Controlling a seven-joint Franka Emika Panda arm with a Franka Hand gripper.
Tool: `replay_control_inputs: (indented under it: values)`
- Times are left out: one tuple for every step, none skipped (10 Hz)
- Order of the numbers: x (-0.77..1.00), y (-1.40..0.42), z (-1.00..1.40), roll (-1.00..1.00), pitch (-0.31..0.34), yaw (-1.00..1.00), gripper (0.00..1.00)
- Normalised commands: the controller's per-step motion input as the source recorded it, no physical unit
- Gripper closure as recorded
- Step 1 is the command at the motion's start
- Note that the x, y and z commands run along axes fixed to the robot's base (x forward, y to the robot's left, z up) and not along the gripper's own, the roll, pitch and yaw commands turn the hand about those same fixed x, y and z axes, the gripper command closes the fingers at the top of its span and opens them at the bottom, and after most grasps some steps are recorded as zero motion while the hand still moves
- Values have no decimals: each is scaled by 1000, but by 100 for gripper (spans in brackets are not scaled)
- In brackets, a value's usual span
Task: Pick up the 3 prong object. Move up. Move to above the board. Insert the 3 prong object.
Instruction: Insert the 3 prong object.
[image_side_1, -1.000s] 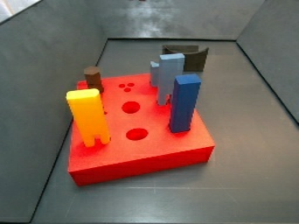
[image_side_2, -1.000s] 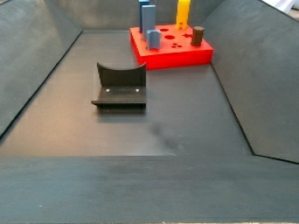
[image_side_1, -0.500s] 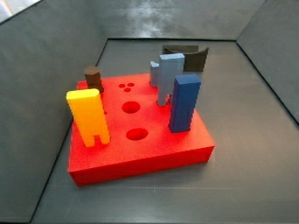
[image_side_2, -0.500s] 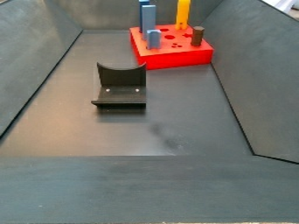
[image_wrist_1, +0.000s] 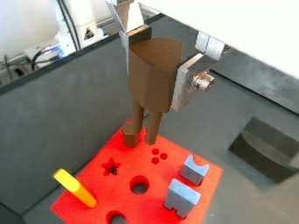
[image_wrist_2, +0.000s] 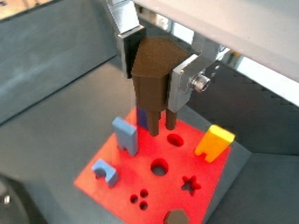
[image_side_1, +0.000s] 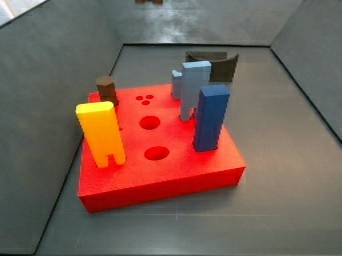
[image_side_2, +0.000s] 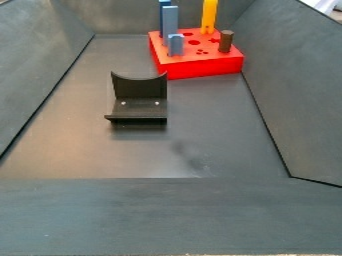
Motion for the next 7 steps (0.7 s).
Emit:
replay_control_inputs:
  values:
    - [-29, 280, -557, 0, -147, 494, 100]
    - [-46, 300, -603, 21, -167, 514, 100]
    - [-66, 326, -646, 37, -156, 597, 100]
    - [-137, 334, -654, 54, -144, 657, 100]
    - [0, 120, -306, 0, -76, 360, 100]
    - [-51, 0, 0, 0, 0, 0, 100]
    - [-217, 131, -446, 86, -4, 6, 100]
